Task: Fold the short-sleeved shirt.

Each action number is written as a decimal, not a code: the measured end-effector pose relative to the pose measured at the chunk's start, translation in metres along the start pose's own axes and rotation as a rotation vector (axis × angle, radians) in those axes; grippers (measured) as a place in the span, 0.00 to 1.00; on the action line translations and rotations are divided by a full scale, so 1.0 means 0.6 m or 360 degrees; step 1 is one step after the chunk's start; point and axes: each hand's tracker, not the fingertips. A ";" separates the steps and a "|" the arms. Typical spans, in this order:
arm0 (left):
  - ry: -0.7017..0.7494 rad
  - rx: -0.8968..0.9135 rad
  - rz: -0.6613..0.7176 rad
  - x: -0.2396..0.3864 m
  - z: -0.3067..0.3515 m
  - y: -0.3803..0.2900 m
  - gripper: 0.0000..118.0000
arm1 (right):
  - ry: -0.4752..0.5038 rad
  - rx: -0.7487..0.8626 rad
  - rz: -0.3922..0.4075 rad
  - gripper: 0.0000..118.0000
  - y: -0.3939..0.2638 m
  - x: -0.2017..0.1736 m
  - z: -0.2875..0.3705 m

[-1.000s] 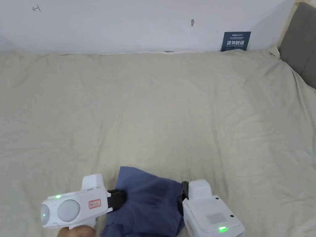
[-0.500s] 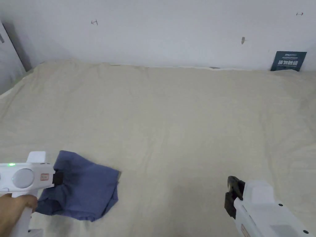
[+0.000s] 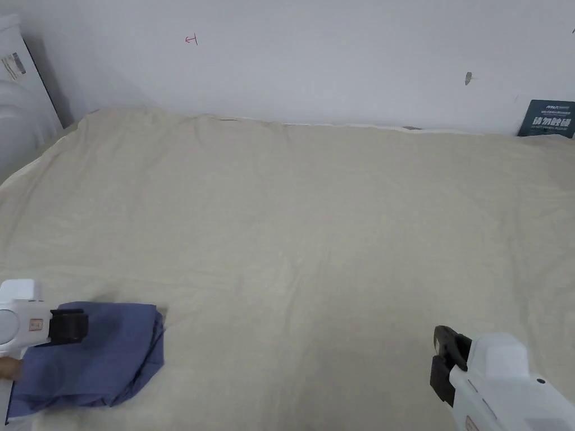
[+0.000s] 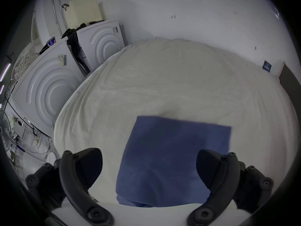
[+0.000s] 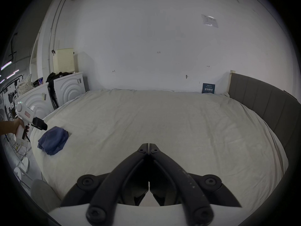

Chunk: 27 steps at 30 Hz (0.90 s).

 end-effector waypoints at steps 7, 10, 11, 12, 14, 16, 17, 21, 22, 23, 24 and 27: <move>-0.0138 0.0375 0.0042 0.073 0.144 0.020 0.90 | -0.0024 0.0152 -0.0013 0.02 0.049 0.020 0.054; -0.0184 0.0627 -0.0009 0.127 0.237 0.022 0.90 | -0.0053 0.0241 0.0010 0.02 0.081 0.036 0.085; -0.0194 0.0695 -0.0027 0.143 0.260 0.022 0.90 | -0.0071 0.0273 0.0025 0.02 0.090 0.040 0.095; -0.0218 0.0763 -0.0043 0.164 0.290 0.021 0.90 | -0.0087 0.0310 0.0035 0.02 0.101 0.046 0.107; -0.0285 0.0913 -0.0086 0.201 0.347 0.015 0.90 | -0.0106 0.0375 0.0058 0.02 0.120 0.060 0.129; -0.0340 0.1055 -0.0114 0.243 0.396 0.006 0.90 | -0.0145 0.0429 0.0080 0.02 0.138 0.075 0.152; -0.0366 0.1113 -0.0137 0.262 0.417 0.001 0.90 | -0.0157 0.0460 0.0082 0.02 0.144 0.083 0.161; -0.0426 0.1321 -0.0126 0.340 0.482 -0.027 0.90 | -0.0216 0.0558 0.0094 0.02 0.164 0.117 0.201; -0.0453 0.1327 -0.0121 0.359 0.494 -0.032 0.90 | -0.0230 0.0576 0.0101 0.02 0.166 0.125 0.209; -0.0469 0.1334 -0.0098 0.374 0.494 -0.034 0.90 | -0.0248 0.0596 0.0109 0.02 0.167 0.133 0.217; -0.0488 0.1373 -0.0062 0.390 0.497 -0.040 0.90 | -0.0265 0.0606 0.0112 0.02 0.168 0.140 0.224; -0.0470 0.1461 -0.0061 0.439 0.505 -0.065 0.89 | -0.0285 0.0634 0.0111 0.02 0.164 0.164 0.242</move>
